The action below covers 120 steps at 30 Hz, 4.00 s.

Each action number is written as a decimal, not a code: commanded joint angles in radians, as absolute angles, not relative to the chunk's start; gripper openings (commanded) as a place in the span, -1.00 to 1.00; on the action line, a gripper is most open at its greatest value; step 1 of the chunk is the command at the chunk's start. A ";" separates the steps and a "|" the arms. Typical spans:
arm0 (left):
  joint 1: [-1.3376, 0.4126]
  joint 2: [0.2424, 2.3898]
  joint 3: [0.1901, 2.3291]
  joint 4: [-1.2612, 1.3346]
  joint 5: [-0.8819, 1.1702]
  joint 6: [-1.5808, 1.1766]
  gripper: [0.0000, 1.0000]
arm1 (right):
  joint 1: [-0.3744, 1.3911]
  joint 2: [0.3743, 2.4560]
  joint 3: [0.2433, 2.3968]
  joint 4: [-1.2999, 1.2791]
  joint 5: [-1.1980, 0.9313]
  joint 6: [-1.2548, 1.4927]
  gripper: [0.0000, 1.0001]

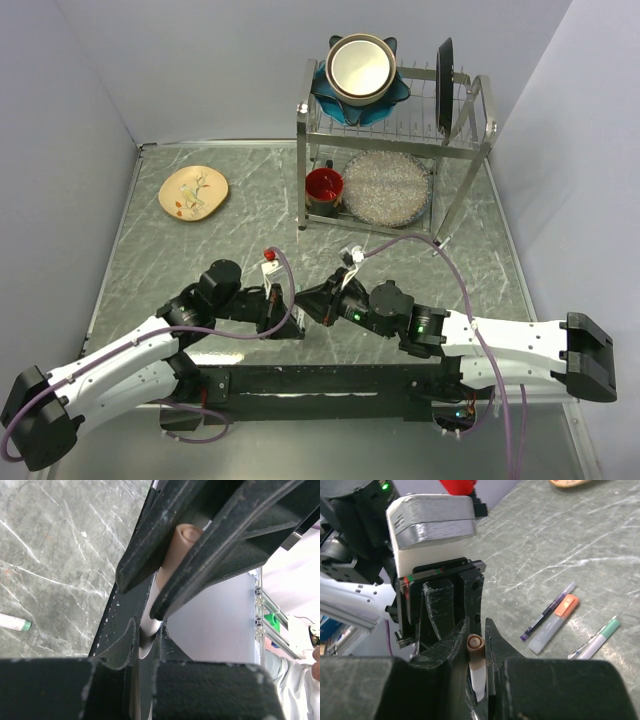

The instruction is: Insert the pens into the pen caps

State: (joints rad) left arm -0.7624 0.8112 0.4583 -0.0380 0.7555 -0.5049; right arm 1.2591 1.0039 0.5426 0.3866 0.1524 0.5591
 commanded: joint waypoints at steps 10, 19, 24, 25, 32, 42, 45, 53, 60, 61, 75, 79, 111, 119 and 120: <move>-0.661 0.784 0.578 0.333 0.400 -0.577 -0.96 | 1.402 0.967 0.511 0.112 -0.168 0.684 -1.00; -0.672 0.649 0.523 0.203 0.462 -0.565 0.62 | 1.117 0.816 0.682 -0.190 0.045 0.601 -1.00; -0.673 0.581 0.548 0.105 0.364 -0.581 0.97 | 0.947 0.914 0.732 -0.262 -0.101 0.511 -1.00; -0.673 0.578 0.555 0.086 0.336 -0.586 0.99 | 0.930 0.972 0.745 -0.264 -0.141 0.500 -1.00; -0.673 0.523 0.569 0.009 0.190 -0.617 0.99 | 0.861 1.329 0.877 -0.288 -0.297 0.425 -1.00; -0.675 0.399 0.542 -0.077 0.042 -0.643 0.99 | 0.815 1.724 1.130 -0.373 -0.242 0.393 -0.71; -0.673 0.382 0.531 -0.074 0.022 -0.652 0.99 | 0.807 1.769 1.166 -0.367 -0.216 0.403 -0.50; -0.675 0.388 0.545 -0.077 0.025 -0.663 0.99 | 0.784 1.781 1.194 -0.376 -0.089 0.483 0.00; -0.673 0.390 0.584 -0.149 -0.032 -0.692 0.99 | 0.758 1.481 0.975 -0.314 0.182 0.688 0.02; -0.673 0.388 0.589 -0.159 -0.038 -0.690 0.99 | 0.749 1.445 0.953 -0.322 0.219 0.715 0.02; -0.673 0.313 0.551 -0.181 -0.025 -0.695 0.99 | 0.307 1.040 0.657 -0.296 0.526 0.853 -0.02; -0.673 0.318 0.546 -0.169 -0.009 -0.696 0.99 | 0.159 1.097 0.661 -0.238 0.496 0.845 -0.05; -0.675 0.288 0.566 -0.175 0.003 -0.675 0.99 | -0.023 1.628 0.917 -0.219 0.242 0.755 -0.22; -0.675 0.290 0.565 -0.176 0.003 -0.676 0.99 | -0.025 1.539 0.826 -0.163 0.176 0.801 -0.34; -0.673 0.290 0.571 -0.182 0.003 -0.673 0.99 | -0.026 1.492 0.807 -0.141 0.181 0.807 -0.33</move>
